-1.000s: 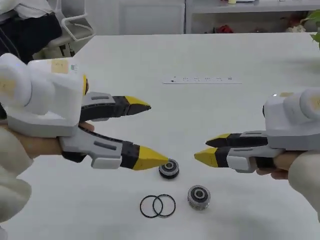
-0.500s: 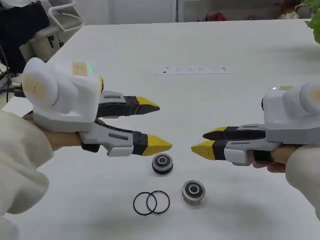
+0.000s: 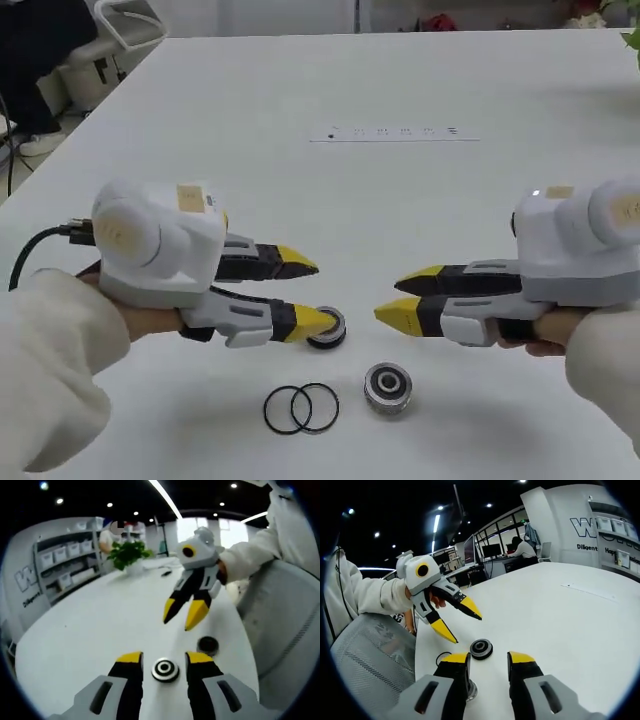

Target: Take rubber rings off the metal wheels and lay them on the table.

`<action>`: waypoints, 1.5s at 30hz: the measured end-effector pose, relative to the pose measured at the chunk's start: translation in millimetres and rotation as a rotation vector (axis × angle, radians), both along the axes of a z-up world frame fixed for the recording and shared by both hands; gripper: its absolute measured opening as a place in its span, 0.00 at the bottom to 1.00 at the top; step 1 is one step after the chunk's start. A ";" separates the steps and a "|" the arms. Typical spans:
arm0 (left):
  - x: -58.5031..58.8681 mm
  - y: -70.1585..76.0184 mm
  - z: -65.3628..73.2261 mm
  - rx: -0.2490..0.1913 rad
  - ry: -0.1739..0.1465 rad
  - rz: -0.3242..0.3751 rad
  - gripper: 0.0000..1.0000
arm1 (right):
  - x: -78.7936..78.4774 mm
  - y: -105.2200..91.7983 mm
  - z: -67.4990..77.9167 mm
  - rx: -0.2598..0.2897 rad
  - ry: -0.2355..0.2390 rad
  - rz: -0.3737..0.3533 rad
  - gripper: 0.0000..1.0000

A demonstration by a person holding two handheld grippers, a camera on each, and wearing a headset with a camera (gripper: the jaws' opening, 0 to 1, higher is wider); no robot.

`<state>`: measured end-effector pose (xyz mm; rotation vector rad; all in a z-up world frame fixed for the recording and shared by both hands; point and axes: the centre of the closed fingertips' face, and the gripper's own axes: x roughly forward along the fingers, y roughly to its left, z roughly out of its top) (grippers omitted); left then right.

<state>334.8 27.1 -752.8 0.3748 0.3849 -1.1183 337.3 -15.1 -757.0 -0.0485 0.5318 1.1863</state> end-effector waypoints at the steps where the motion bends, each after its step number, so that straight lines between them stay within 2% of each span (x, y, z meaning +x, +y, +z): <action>1: 0.6 0.7 -3.4 0.009 0.002 0.002 0.33 | -0.3 0.0 -1.7 -0.005 0.001 0.004 0.28; 8: 5.1 2.1 -18.8 0.038 0.016 0.012 0.25 | -1.2 -1.5 -9.1 -0.030 0.001 0.020 0.27; 11: 8.6 2.2 -24.7 0.050 0.025 0.026 0.26 | 0.2 -3.2 -10.1 -0.031 0.003 0.014 0.27; 15: 6.7 -0.8 -27.3 0.039 0.037 0.016 0.23 | 1.4 -5.2 -11.4 -0.033 0.004 0.006 0.27; 23: 7.6 1.0 -36.9 0.070 0.047 0.031 0.14 | 1.7 -5.6 -11.4 -0.031 0.004 0.005 0.26; 27: 7.2 0.1 -38.5 0.055 0.073 0.052 0.14 | 0.4 -4.4 -11.1 -0.029 0.004 0.009 0.26; 29: 6.4 1.1 -40.3 0.063 0.086 0.059 0.15 | -0.3 -3.9 -11.3 -0.030 0.002 0.012 0.26; 34: 7.5 -3.8 -39.8 0.051 0.075 0.059 0.14 | -2.4 -3.5 -15.2 -0.039 0.008 0.019 0.25; 37: 7.9 -12.8 -39.9 0.039 0.072 0.054 0.14 | -3.2 -3.0 -18.0 -0.046 0.006 0.023 0.25; 45: 8.7 -28.3 -40.2 0.012 0.063 0.034 0.14 | -5.0 -2.5 -39.3 -0.122 -0.013 0.044 0.24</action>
